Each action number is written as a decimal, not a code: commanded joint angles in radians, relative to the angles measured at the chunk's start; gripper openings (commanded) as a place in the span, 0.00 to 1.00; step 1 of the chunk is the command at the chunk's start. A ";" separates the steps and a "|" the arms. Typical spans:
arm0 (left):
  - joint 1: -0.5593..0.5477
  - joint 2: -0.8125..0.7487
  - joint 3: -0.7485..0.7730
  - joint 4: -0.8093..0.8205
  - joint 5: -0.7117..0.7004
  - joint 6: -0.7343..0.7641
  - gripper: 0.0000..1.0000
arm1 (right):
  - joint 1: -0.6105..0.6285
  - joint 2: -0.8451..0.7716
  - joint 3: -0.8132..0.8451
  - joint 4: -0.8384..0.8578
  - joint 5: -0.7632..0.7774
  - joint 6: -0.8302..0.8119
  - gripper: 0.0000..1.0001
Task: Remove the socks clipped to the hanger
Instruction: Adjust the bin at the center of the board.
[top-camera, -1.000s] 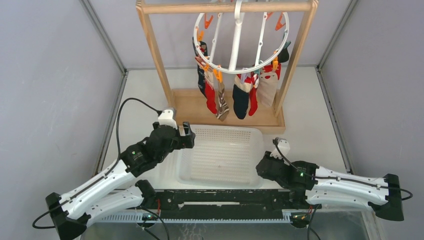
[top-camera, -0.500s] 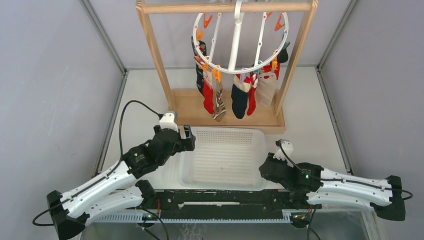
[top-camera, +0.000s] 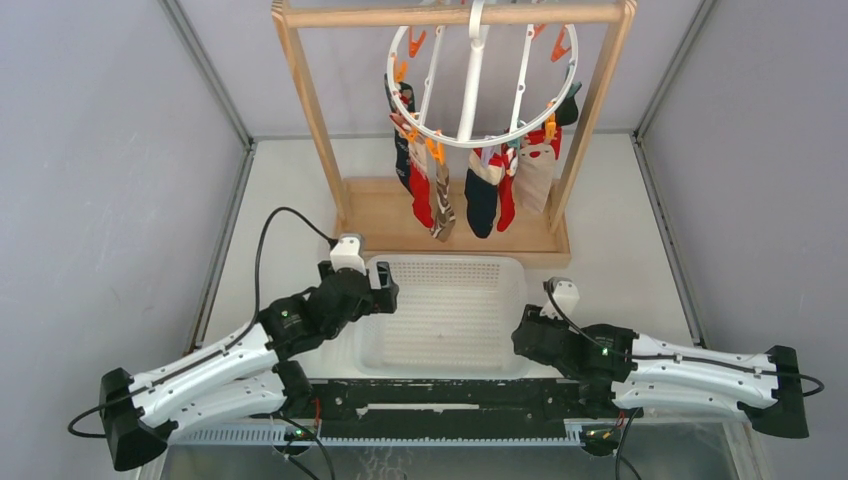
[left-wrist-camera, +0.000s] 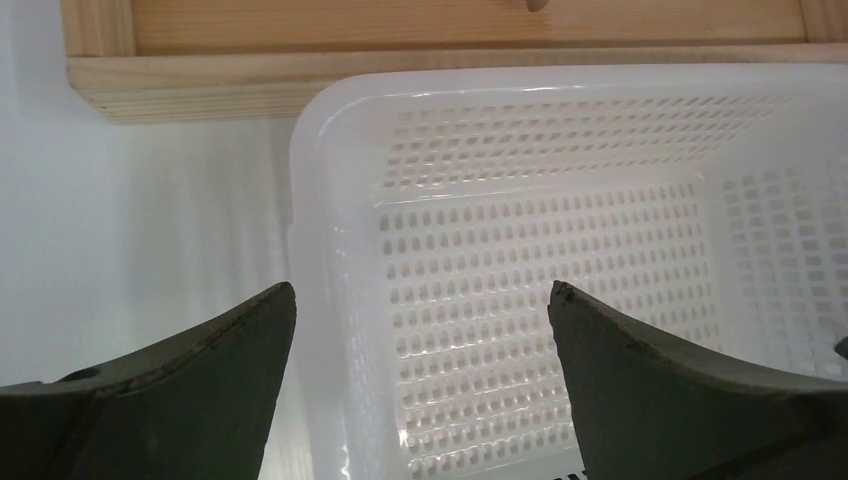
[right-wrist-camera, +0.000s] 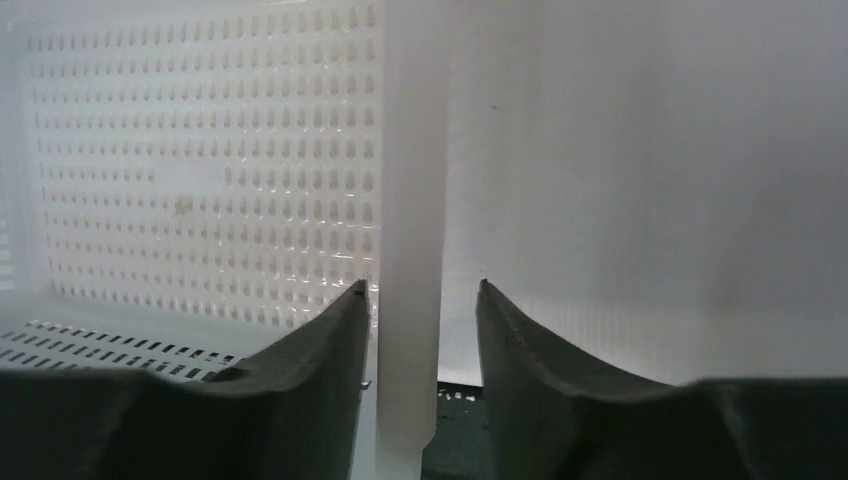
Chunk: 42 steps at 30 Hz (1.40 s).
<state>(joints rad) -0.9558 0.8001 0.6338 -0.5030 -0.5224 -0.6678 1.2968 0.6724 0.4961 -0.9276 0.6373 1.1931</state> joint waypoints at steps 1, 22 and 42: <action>-0.047 0.012 -0.042 0.057 -0.033 -0.052 1.00 | 0.011 -0.006 -0.001 -0.021 0.004 -0.007 0.59; -0.223 -0.022 -0.088 0.017 -0.132 -0.202 1.00 | 0.010 -0.066 0.149 -0.104 0.079 -0.076 0.70; -0.346 0.072 0.027 -0.056 -0.182 -0.254 1.00 | 0.012 -0.043 0.232 -0.047 0.065 -0.238 0.73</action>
<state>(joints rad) -1.2617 0.8402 0.5793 -0.5423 -0.6563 -0.8875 1.2987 0.6529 0.6621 -0.9676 0.6556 0.9848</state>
